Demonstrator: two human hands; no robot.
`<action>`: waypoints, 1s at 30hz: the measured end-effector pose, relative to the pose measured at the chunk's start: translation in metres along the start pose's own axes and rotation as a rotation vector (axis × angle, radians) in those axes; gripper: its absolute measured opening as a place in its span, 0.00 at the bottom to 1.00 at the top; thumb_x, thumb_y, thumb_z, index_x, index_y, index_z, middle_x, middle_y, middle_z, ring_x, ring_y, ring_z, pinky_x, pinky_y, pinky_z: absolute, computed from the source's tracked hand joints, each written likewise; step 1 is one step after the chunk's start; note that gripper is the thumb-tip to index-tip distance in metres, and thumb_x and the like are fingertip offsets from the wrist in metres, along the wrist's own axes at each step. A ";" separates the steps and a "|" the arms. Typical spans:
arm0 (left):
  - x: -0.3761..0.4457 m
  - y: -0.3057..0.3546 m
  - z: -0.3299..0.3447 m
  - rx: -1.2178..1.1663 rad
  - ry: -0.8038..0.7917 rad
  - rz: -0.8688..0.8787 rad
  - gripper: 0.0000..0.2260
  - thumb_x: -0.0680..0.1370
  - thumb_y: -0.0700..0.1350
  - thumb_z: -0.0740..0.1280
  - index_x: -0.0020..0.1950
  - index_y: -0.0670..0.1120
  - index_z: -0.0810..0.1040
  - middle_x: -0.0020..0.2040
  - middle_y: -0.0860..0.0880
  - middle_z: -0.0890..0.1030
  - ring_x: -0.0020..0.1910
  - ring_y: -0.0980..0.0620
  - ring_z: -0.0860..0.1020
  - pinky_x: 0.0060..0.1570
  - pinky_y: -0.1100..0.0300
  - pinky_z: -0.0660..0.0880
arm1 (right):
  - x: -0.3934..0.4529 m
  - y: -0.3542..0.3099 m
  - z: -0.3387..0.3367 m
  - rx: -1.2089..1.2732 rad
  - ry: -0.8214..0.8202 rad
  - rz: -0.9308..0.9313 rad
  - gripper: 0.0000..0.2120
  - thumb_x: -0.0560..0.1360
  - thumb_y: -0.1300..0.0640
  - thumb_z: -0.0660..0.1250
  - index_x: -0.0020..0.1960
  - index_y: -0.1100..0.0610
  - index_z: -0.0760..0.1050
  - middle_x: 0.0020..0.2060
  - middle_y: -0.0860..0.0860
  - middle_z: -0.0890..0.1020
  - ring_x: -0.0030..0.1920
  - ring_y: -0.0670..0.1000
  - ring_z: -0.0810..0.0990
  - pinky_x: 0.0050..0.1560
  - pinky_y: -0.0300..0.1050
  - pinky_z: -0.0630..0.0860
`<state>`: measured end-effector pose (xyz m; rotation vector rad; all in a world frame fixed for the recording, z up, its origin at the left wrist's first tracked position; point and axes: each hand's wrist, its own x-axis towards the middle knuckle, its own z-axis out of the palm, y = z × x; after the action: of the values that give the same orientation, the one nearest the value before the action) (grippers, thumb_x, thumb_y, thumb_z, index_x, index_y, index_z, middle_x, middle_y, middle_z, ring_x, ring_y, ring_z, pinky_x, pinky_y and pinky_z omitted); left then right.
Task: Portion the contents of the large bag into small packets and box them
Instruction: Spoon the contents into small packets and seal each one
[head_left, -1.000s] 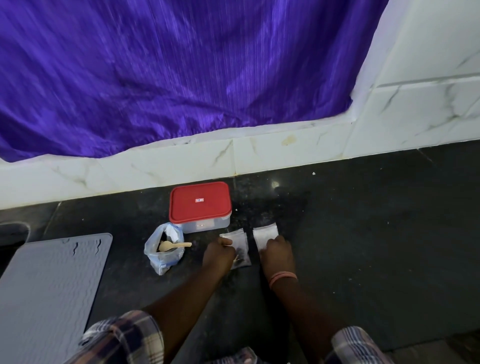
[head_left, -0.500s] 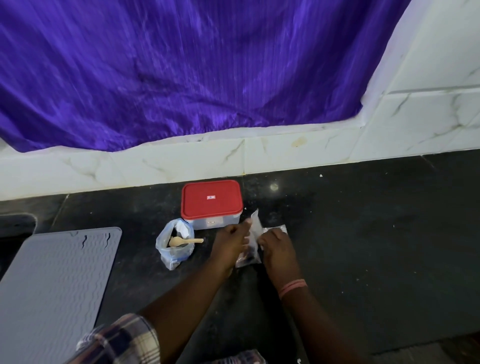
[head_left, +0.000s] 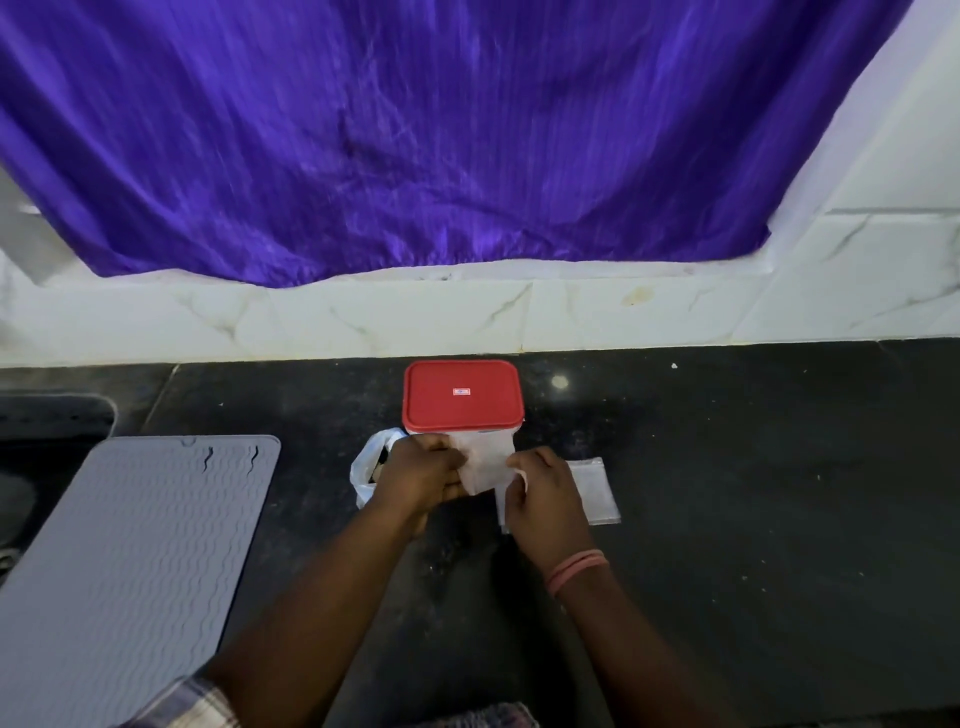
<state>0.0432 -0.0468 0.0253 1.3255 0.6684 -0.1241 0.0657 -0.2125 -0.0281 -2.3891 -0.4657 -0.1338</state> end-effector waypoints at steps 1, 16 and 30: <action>-0.001 0.001 -0.006 -0.017 0.025 0.019 0.05 0.79 0.32 0.66 0.50 0.38 0.81 0.47 0.37 0.86 0.41 0.46 0.86 0.36 0.57 0.82 | 0.000 -0.010 0.001 0.027 0.029 -0.022 0.11 0.73 0.60 0.61 0.53 0.54 0.76 0.52 0.50 0.77 0.54 0.52 0.76 0.55 0.45 0.75; -0.021 0.016 -0.059 0.067 0.103 0.083 0.13 0.74 0.42 0.77 0.42 0.31 0.82 0.37 0.29 0.80 0.35 0.43 0.77 0.44 0.49 0.77 | 0.013 -0.089 0.020 0.435 -0.345 0.140 0.09 0.77 0.51 0.70 0.41 0.54 0.83 0.34 0.45 0.84 0.36 0.39 0.81 0.37 0.31 0.72; -0.009 0.023 -0.087 0.239 0.029 0.057 0.05 0.76 0.33 0.70 0.45 0.31 0.83 0.34 0.36 0.79 0.32 0.46 0.78 0.44 0.49 0.80 | 0.035 -0.098 0.039 0.287 -0.510 0.233 0.16 0.74 0.43 0.62 0.40 0.54 0.80 0.35 0.51 0.84 0.38 0.50 0.84 0.47 0.57 0.83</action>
<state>0.0135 0.0372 0.0419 1.5776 0.6544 -0.1423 0.0618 -0.1082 0.0102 -2.1559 -0.3984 0.6181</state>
